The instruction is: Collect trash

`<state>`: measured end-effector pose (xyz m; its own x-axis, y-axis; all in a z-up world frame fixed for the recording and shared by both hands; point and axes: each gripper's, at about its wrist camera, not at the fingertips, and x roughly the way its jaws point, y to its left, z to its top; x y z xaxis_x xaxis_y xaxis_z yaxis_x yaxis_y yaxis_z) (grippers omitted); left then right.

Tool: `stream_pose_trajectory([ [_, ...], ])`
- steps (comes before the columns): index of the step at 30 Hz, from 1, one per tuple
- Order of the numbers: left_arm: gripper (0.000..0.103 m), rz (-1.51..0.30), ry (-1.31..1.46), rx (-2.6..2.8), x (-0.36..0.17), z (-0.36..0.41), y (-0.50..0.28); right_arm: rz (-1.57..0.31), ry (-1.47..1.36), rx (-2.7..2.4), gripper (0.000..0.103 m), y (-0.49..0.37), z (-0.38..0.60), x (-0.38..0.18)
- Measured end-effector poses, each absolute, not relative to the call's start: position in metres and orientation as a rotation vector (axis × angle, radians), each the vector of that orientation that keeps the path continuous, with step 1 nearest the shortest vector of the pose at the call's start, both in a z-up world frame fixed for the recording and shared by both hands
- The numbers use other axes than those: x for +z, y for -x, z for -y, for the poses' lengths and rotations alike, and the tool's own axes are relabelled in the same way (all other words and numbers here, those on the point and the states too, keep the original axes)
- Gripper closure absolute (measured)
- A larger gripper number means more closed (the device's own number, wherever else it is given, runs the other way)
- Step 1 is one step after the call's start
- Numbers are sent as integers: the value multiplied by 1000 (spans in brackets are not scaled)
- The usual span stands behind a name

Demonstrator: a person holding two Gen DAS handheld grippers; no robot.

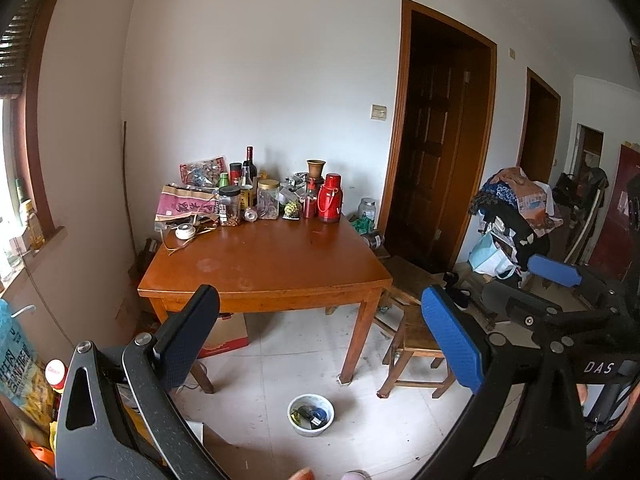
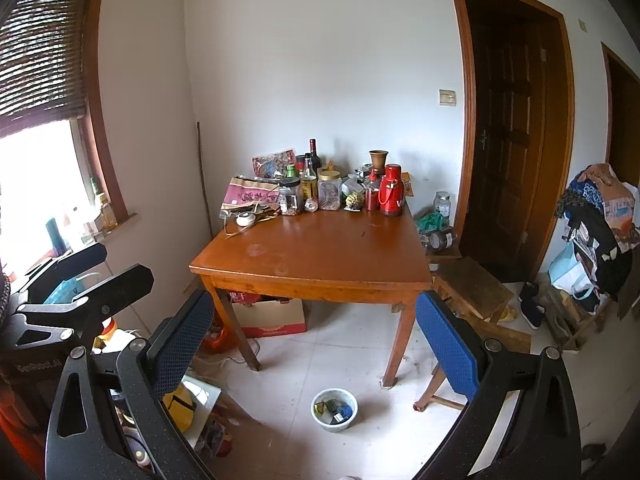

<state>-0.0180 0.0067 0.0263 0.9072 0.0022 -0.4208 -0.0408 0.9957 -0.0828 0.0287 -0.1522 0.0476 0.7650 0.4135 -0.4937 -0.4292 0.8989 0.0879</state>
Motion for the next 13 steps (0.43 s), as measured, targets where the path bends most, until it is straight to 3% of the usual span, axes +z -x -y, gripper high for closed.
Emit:
stream_pose_trajectory([
  [13, 1, -441, 79, 11, 26, -5, 13, -534, 23, 444, 3, -35, 153, 48],
])
